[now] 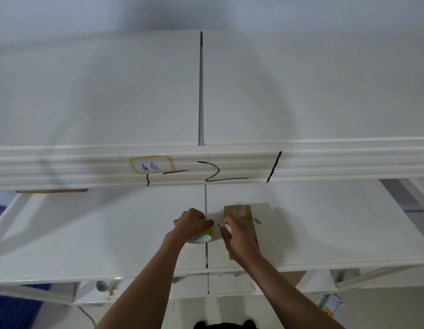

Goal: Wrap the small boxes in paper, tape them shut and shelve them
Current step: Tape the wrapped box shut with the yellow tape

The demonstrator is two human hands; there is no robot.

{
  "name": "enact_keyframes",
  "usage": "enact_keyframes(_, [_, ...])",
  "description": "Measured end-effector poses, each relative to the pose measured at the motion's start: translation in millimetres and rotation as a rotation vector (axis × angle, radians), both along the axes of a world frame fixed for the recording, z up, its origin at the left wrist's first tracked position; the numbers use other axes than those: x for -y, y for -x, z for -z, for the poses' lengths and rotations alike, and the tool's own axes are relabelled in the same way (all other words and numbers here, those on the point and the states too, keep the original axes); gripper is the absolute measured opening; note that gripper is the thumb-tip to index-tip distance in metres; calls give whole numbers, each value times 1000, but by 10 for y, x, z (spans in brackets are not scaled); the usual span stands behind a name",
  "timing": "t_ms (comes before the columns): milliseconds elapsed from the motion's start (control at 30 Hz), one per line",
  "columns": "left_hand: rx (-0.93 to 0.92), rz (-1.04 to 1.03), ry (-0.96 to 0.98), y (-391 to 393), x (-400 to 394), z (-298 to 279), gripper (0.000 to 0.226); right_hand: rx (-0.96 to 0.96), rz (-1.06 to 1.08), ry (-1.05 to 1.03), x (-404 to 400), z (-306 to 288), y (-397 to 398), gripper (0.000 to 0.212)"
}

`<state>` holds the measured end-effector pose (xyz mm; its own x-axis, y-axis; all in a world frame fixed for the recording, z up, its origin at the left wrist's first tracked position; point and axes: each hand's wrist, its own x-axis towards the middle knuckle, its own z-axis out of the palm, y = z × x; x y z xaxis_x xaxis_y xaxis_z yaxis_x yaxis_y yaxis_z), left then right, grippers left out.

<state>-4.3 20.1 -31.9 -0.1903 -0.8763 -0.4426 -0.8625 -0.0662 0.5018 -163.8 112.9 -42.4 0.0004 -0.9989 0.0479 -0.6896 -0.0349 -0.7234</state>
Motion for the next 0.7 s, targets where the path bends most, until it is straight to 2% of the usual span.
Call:
enact_keyframes(500, [30, -1, 17, 15, -6, -29, 26, 58, 10, -56, -90, -71, 62, 16])
enact_keyframes(600, [9, 64, 21, 7, 7, -88, 22, 213, 175, -82, -84, -45, 75, 7])
enact_keyframes(700, [-9, 215, 38, 24, 21, -167, 28, 421, 356, -120, -59, -93, 93, 4])
